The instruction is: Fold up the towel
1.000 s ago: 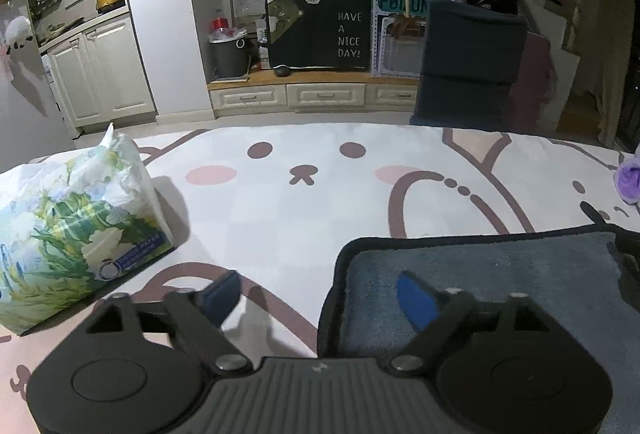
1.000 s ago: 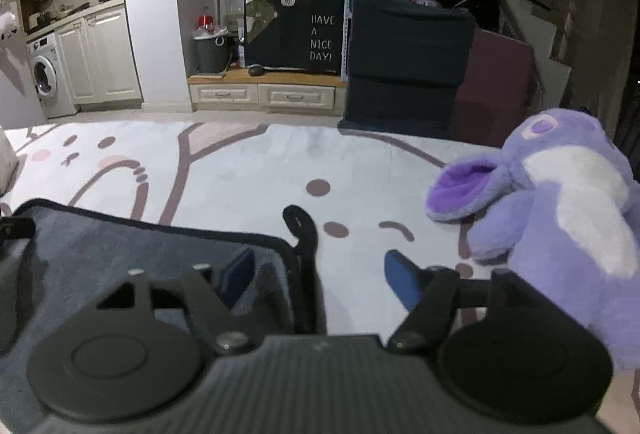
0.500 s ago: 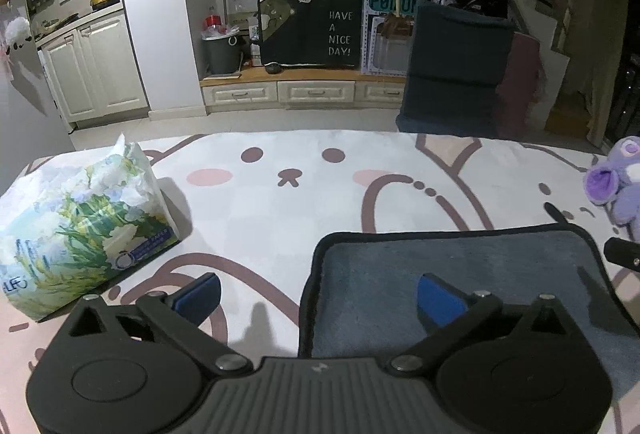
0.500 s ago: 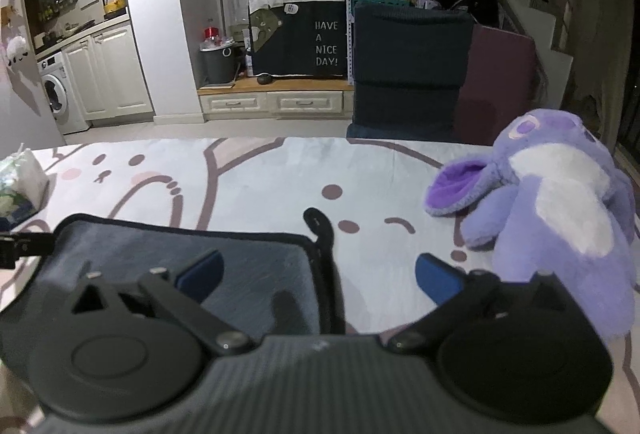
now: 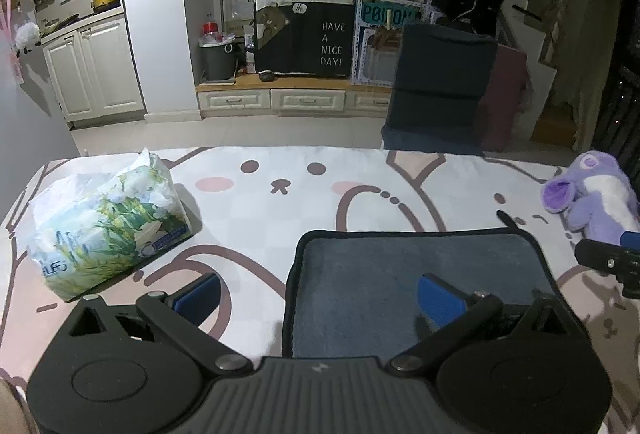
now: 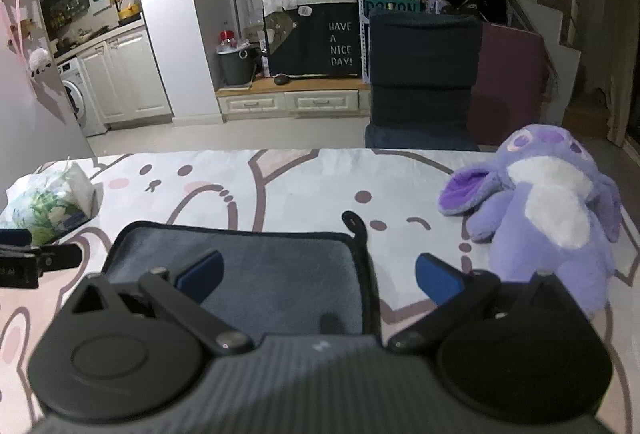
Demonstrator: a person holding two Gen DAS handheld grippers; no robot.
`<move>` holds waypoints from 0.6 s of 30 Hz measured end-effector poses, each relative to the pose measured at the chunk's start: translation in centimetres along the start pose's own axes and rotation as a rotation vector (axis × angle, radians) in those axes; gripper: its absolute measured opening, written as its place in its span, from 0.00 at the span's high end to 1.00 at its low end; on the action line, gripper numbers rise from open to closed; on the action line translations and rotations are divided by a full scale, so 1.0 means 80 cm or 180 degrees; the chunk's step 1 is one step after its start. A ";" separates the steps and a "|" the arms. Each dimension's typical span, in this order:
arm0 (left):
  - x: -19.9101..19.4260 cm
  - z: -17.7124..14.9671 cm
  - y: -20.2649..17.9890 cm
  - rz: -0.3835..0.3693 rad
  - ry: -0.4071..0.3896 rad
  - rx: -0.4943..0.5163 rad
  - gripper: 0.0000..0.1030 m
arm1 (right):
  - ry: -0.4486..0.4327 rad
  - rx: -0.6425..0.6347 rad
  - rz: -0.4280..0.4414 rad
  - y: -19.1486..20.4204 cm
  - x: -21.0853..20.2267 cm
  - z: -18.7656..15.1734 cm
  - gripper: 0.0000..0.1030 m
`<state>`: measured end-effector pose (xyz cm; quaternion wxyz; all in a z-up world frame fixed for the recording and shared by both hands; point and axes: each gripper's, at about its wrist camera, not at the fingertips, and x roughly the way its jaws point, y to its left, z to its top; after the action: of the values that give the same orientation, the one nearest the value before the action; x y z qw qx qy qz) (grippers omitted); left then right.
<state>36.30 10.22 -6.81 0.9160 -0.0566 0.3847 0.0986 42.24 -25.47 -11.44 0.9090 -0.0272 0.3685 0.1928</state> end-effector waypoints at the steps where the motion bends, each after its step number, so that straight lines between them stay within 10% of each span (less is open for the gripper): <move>1: -0.006 0.000 0.000 -0.0001 -0.0015 -0.0012 0.00 | -0.0016 0.0008 -0.0002 0.002 -0.006 0.000 0.00; 18: -0.100 -0.008 -0.004 -0.0013 -0.0156 0.0003 0.00 | -0.0104 0.0026 0.0124 0.026 -0.107 -0.009 0.00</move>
<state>30.48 8.70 -1.53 0.9254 -0.0546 0.3621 0.0979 35.35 -26.52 -5.94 0.9111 -0.0132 0.3547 0.2094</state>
